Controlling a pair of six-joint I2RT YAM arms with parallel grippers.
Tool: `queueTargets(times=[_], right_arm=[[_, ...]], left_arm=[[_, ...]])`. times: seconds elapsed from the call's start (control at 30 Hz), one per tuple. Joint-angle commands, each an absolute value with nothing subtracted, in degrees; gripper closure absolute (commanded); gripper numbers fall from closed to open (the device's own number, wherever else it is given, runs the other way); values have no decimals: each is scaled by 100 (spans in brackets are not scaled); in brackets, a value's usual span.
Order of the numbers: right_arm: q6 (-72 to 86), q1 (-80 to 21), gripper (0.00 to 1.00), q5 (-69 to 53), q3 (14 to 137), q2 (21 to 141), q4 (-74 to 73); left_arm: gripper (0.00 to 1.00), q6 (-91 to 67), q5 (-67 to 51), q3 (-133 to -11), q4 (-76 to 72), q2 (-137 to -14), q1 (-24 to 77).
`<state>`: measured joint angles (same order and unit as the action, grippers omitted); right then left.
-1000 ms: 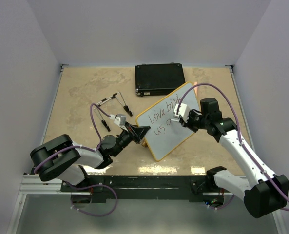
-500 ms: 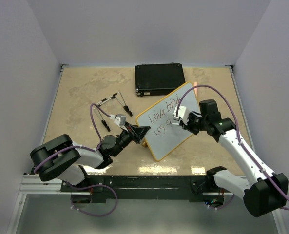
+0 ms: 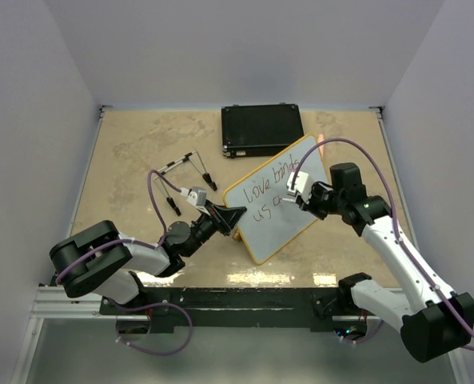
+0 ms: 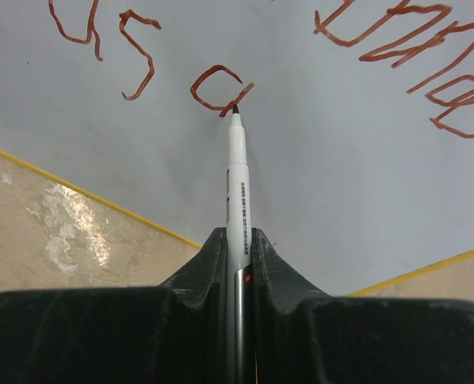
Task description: Write a sentence on the whiteboard
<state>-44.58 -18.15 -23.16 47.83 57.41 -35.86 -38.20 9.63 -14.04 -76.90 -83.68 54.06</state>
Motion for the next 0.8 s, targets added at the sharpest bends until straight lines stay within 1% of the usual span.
queueTargets(times=[0.0,0.43,0.77], right_arm=[[-4377,-1784,100,-2452,5142,5555,-3445],[-4008,-1784,100,-2268,5142,5827,-2664],[-3973,-1784,100,-2215,5071,5897,-2654]], left_arm=[[100,-3234,721,-1397,-7567,-8464,5458],[100,-3226,633,-1406,-7629,-8525,5458],[100,-3234,598,-1424,-7655,-8552,5458]])
